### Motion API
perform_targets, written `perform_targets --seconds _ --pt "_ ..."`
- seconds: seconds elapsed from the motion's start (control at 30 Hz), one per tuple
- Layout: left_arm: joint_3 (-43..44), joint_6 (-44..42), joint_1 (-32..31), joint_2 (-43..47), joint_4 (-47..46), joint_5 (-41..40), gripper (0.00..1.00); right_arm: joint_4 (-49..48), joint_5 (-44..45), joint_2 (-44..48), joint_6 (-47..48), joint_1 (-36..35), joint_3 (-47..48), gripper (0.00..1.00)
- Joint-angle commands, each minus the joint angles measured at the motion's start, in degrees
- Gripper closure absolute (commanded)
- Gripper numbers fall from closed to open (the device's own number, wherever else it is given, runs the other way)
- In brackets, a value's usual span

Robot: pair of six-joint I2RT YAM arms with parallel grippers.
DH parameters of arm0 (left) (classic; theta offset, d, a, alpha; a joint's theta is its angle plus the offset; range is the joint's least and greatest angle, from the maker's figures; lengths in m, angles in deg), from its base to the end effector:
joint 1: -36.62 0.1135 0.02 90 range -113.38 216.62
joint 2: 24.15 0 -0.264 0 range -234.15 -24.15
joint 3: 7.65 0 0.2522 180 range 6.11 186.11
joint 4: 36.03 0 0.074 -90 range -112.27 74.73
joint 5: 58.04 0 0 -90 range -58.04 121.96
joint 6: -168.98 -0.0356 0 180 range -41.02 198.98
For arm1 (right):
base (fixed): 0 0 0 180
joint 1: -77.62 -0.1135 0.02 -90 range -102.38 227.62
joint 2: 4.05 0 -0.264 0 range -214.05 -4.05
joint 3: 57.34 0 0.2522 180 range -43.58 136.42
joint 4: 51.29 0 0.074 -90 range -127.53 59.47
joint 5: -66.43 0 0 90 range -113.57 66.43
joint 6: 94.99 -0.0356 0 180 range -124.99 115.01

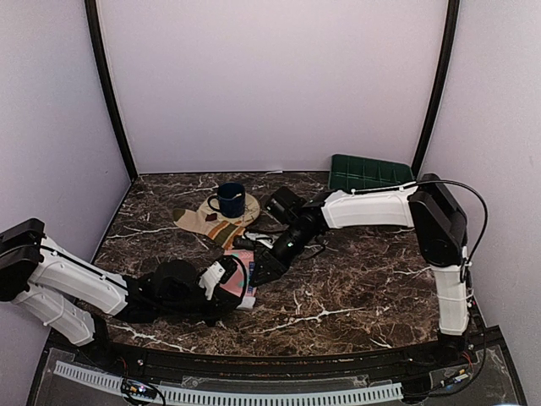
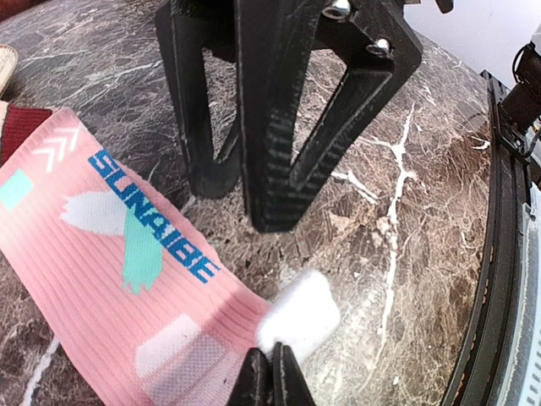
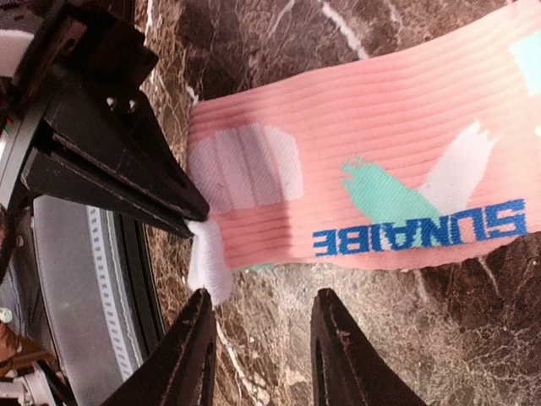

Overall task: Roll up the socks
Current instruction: Roll the sock at the center of the board.

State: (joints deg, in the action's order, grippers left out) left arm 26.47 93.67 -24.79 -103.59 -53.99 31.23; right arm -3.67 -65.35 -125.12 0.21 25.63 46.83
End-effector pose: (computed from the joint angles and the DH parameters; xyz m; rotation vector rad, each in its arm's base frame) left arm 0.1183 -0.2160 0.1433 0.8442 1.9756 -0.7950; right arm 0.2528 0.3619 0.1755 -1.5376 2.3206 1.2205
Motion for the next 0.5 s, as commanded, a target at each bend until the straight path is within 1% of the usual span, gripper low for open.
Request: perform_targets --seconds 0.0,0.2,0.3,0.33,0.47 --pt "-0.2 2.82 -0.03 1.97 2.52 -1.27 1.0 -9.21 3.95 4.61 -5.0 0.39 -4.93 0.65" --pt "2.42 5.74 -0.03 -0.23 7.03 -1.42 1.0 -21.34 10.74 10.74 -10.49 0.37 -15.62 0.66" --pt "4.24 7.03 -0.03 -1.95 9.05 -1.01 1.0 -27.86 12.31 14.47 -11.76 0.02 -21.28 0.67" --pt "4.9 7.41 -0.03 -2.41 9.88 -0.79 1.0 -29.39 15.91 15.63 -12.16 -0.33 -22.7 0.68" --pt "7.65 9.16 -0.01 -4.1 14.16 -0.4 1.0 -32.85 22.95 18.51 -10.58 -3.34 -27.39 0.68"
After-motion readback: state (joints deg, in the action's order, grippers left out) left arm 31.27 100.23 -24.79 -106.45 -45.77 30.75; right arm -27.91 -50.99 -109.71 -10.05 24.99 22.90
